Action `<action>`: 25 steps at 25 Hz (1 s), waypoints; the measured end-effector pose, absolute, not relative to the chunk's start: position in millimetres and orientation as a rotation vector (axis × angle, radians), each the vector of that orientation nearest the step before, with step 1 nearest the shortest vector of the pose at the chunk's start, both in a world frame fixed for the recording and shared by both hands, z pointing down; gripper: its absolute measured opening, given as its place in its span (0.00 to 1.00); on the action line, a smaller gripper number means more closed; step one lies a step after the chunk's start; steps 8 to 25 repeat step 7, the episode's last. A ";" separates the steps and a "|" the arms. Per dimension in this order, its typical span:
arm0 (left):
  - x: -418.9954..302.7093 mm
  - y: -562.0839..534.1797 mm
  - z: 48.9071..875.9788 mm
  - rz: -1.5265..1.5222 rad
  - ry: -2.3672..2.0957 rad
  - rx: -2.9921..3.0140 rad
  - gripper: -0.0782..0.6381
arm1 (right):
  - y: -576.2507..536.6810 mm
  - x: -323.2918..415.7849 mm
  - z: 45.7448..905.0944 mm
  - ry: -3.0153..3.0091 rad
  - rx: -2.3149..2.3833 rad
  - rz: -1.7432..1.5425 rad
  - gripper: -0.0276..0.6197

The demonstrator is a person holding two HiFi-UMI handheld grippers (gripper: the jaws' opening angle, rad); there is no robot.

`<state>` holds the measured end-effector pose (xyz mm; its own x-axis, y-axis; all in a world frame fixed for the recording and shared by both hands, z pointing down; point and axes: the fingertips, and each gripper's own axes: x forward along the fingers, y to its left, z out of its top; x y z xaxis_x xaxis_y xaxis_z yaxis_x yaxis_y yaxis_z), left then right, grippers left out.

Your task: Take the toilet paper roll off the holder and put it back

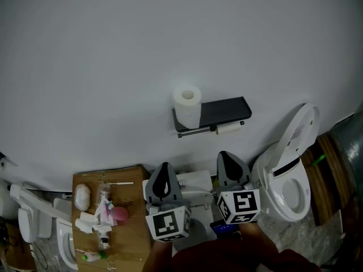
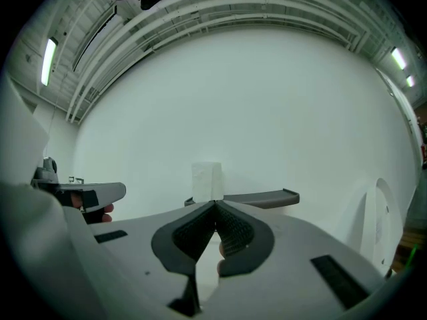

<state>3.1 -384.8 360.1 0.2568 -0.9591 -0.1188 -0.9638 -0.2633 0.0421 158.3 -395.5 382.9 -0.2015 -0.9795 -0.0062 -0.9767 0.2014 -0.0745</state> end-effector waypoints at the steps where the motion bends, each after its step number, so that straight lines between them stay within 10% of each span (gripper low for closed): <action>1: 3.3 -384.7 360.1 0.186 1.881 -2.460 0.12 | -395.7 158.5 382.2 2.395 -1.951 -0.079 0.07; 25: 5.9 -383.2 356.4 0.192 1.882 -2.474 0.12 | -393.9 159.1 377.9 2.396 -1.963 -0.040 0.07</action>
